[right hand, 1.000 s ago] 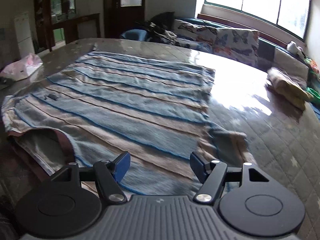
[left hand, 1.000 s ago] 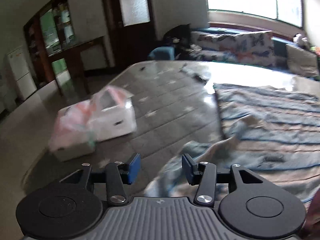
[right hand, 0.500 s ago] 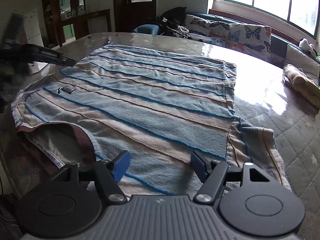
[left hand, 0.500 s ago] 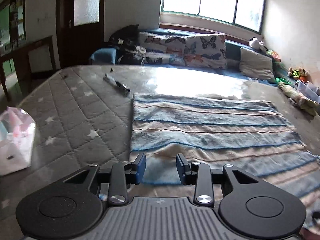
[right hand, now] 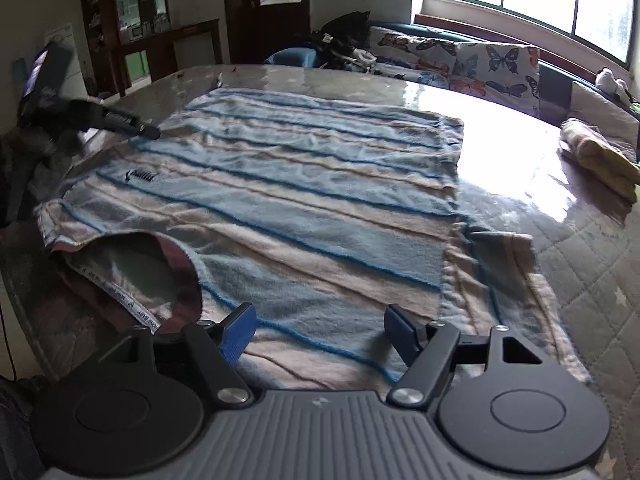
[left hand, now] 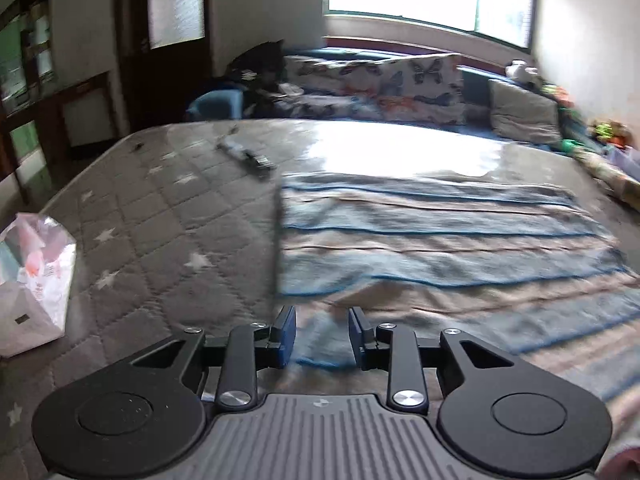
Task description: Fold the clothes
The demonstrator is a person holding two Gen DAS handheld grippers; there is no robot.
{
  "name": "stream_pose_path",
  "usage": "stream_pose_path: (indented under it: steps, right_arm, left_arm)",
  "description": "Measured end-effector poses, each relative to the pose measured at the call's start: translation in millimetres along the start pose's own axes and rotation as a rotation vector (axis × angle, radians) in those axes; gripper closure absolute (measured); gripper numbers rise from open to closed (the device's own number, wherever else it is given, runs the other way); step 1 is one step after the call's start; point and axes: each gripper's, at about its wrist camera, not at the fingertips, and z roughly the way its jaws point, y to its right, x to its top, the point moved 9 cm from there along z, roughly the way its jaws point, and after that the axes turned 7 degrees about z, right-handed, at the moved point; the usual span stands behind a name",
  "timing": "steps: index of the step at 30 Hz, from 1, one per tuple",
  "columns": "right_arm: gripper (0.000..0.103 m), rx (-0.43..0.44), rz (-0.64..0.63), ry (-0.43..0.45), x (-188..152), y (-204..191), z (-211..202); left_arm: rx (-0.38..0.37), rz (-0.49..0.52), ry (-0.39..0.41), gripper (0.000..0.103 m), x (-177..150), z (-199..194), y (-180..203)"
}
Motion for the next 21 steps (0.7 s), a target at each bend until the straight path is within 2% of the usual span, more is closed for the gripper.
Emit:
stream_pose_path:
  steps: [1, 10, 14, 19, 21]
  right_arm:
    - [0.03, -0.004, 0.01, 0.009, 2, 3, -2]
    - [0.032, -0.043, 0.122, 0.089, 37, 50, 5]
    - [0.032, -0.035, 0.148, 0.085, 51, 64, 19]
    - [0.035, -0.054, 0.203, 0.048, 54, 84, 45]
    - [0.036, -0.074, 0.21, 0.053, 53, 89, 45]
  left_arm:
    - [-0.02, 0.013, 0.005, 0.063, -1, -5, 9]
    - [-0.237, 0.166, 0.015, 0.063, -16, -36, 107]
    - [-0.296, 0.219, 0.003, 0.063, -26, -40, 135]
    - [-0.334, 0.292, -0.013, 0.063, -44, -45, 155]
    - [-0.341, 0.314, -0.013, 0.058, -49, -48, 160]
